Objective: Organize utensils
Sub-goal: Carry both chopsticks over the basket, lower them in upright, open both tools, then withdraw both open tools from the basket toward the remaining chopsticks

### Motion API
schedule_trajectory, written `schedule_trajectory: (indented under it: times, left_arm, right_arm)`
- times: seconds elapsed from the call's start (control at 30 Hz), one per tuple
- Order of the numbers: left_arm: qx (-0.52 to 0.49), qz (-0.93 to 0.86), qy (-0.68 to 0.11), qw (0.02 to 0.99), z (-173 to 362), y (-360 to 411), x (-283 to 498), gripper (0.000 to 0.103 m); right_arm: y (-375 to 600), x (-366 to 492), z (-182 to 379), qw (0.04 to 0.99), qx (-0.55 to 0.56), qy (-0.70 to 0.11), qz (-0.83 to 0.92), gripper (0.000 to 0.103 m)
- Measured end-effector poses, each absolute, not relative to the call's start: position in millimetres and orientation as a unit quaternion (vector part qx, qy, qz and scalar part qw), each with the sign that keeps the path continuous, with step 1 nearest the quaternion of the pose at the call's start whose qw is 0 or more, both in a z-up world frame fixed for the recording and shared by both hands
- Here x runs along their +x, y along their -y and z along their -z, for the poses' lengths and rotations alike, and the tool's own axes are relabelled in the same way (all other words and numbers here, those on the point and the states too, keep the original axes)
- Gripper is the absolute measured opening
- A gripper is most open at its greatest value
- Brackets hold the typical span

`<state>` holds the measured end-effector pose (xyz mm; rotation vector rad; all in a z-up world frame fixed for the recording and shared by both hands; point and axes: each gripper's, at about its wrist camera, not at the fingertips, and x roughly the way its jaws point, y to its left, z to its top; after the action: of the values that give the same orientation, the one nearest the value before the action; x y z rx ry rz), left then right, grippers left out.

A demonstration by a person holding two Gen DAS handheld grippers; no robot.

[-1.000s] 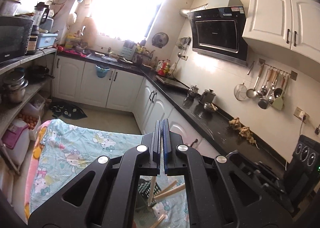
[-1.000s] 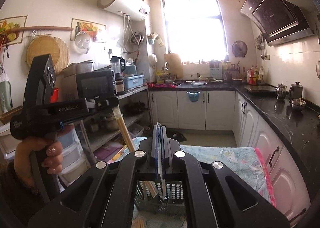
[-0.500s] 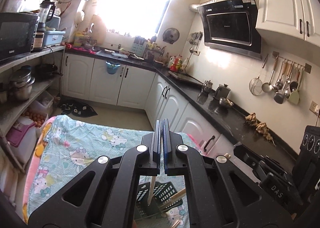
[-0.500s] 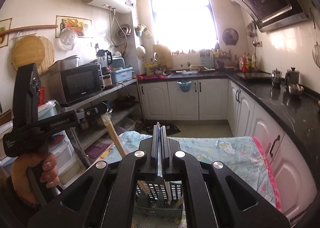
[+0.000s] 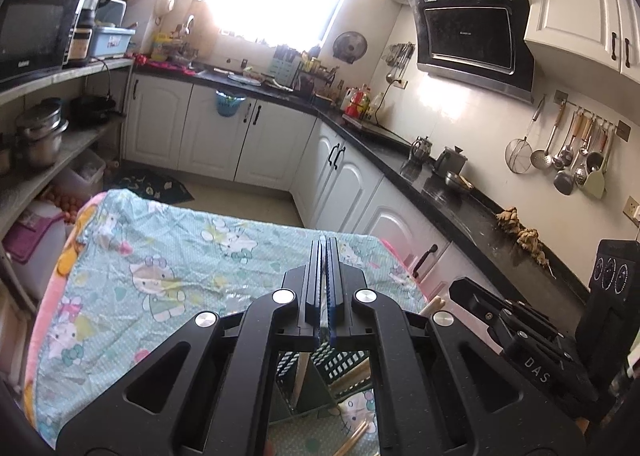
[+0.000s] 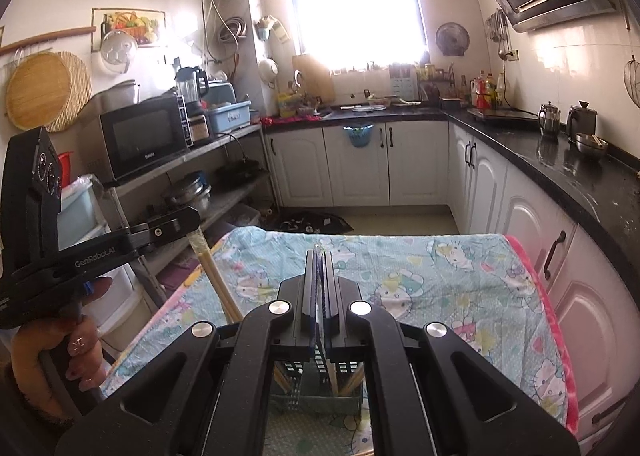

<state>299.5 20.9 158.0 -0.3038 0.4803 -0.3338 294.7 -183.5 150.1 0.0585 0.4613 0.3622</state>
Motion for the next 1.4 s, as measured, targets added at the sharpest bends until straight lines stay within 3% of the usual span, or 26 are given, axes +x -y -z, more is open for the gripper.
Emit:
schedule_trajectory:
  times: [0.13,0.33,0.47,0.63,0.83,1.4]
  left_arm:
    - [-0.156,0.163,-0.25,0.942,-149.7,-26.0,300.7,0.003]
    - [-0.159,0.155,-0.256,0.941,-145.4,-36.4,293.0,0.036]
    - [-0.155,0.15,-0.25,0.944,-148.6,-43.3,282.2,0.048]
    - [-0.138,0.135,-0.235,0.953,-158.1,-50.7,259.4,0.072]
    - [-0.11,0.122,-0.207,0.964,-169.6,-54.1,225.5,0.091]
    - [-0.098,0.099,-0.218,0.966,-133.1,-61.0,176.7,0.093]
  right_arm:
    - [186.2,298.2,-142.7,0.956,0.033,-0.24,-0.168,0.009]
    - [189.6,294.3,-138.6,0.958,0.031,-0.239,-0.158,0.023]
    - [192.7,290.7,-136.8,0.958,0.027,-0.241,-0.154,0.028]
    - [195.6,276.5,-137.8,0.96,0.014,-0.233,-0.154,0.036]
    - [201.5,255.8,-140.6,0.964,0.01,-0.217,-0.154,0.046]
    - [197.8,208.7,-124.2,0.961,-0.01,-0.226,-0.159,0.059]
